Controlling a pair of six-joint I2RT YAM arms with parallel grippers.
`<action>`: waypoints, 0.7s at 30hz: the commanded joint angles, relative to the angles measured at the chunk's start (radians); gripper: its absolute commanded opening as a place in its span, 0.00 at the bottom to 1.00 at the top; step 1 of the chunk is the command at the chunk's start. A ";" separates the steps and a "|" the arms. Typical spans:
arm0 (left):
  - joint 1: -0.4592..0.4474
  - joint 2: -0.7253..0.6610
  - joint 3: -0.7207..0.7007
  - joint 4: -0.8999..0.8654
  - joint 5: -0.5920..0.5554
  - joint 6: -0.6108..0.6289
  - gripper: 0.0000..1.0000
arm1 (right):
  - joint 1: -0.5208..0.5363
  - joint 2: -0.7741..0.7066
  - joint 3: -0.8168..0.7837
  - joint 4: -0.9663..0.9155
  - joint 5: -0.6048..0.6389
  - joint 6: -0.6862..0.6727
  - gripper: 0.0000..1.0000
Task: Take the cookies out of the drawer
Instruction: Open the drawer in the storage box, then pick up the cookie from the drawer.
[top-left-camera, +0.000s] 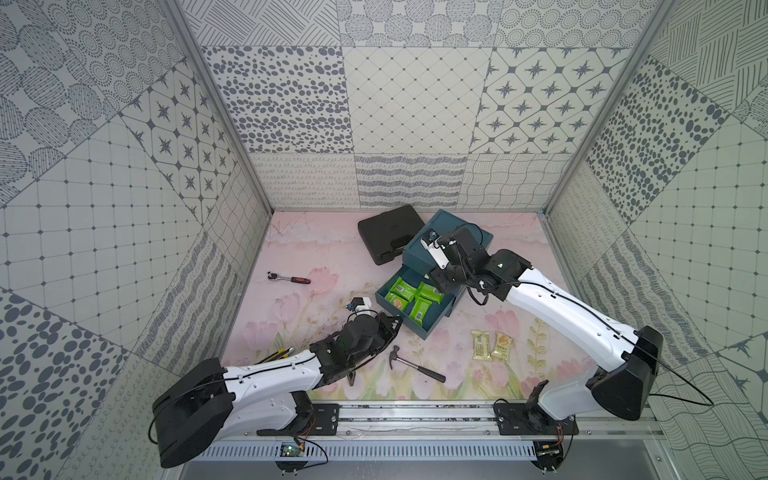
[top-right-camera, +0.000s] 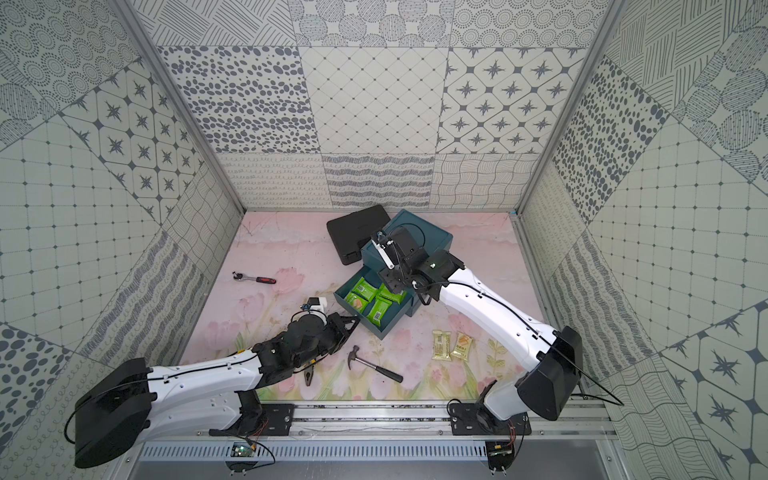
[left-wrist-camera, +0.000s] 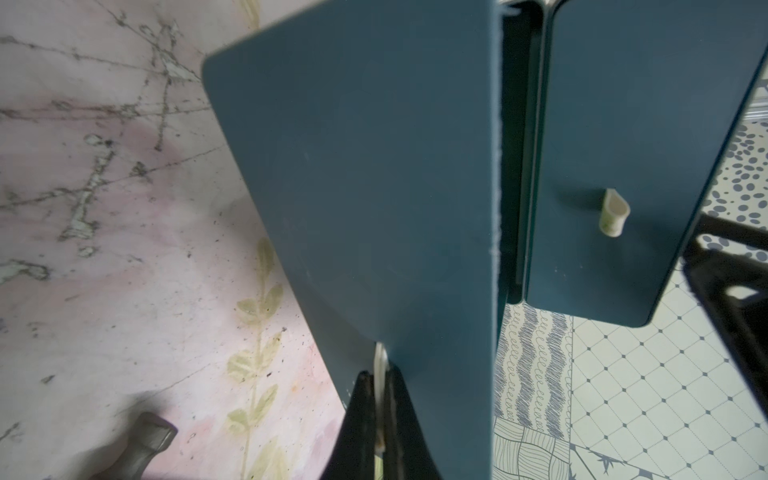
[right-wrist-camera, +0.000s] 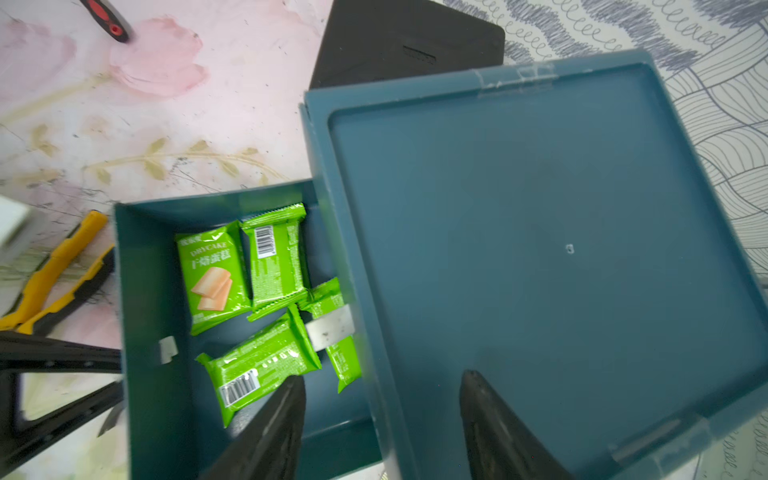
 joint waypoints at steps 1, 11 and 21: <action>-0.005 -0.015 -0.009 -0.032 -0.022 0.055 0.00 | 0.066 -0.047 0.068 0.026 -0.039 -0.008 0.67; -0.006 -0.057 -0.040 -0.031 -0.014 0.090 0.00 | 0.190 0.152 0.174 -0.072 -0.018 0.012 0.66; -0.006 -0.051 -0.056 -0.007 -0.003 0.093 0.00 | 0.175 0.395 0.299 -0.128 0.016 0.029 0.63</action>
